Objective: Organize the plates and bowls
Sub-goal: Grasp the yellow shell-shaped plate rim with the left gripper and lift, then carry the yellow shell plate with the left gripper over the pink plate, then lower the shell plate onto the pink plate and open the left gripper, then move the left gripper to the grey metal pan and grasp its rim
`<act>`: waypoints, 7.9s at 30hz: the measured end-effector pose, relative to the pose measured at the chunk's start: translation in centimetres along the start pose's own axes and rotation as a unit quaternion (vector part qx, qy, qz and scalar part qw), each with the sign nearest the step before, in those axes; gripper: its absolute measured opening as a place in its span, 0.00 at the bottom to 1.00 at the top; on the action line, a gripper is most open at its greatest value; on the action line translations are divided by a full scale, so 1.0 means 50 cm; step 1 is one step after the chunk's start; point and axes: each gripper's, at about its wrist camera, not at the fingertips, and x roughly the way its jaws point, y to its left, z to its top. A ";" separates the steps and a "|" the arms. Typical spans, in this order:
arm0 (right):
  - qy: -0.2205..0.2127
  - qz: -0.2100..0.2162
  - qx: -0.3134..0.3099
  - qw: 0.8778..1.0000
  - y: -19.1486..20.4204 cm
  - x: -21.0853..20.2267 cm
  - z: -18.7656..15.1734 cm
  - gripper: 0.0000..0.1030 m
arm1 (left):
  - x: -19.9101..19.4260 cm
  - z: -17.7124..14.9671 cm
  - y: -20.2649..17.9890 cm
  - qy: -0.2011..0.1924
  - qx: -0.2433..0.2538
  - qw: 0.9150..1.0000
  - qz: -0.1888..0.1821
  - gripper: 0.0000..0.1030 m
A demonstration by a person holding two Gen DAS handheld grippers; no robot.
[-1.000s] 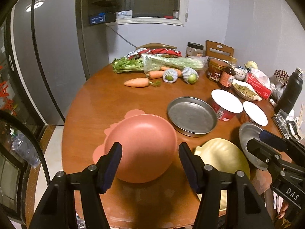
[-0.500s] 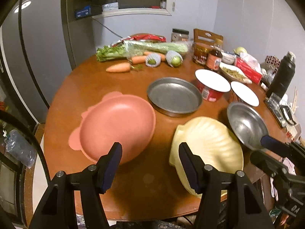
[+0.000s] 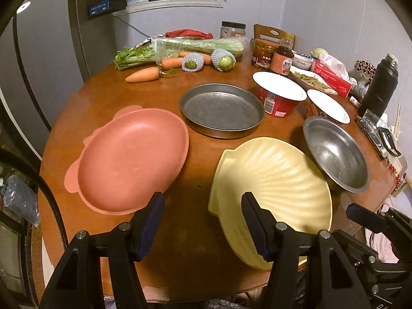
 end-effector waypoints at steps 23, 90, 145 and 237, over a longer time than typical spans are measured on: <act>0.013 -0.013 -0.006 1.000 -0.004 0.093 0.018 0.45 | 0.071 -0.003 -0.028 0.011 0.014 0.999 -0.045 0.59; -0.005 0.047 -0.081 0.996 0.249 0.246 0.181 0.45 | 0.052 0.076 0.249 -0.030 -0.046 0.996 0.067 0.59; 0.004 0.015 -0.053 0.998 0.200 0.249 0.170 0.45 | 0.078 0.066 0.256 -0.017 -0.055 0.996 0.073 0.59; 0.108 -0.032 0.044 0.993 -0.066 0.336 0.312 0.46 | 0.286 0.300 0.023 0.112 0.055 0.992 0.019 0.59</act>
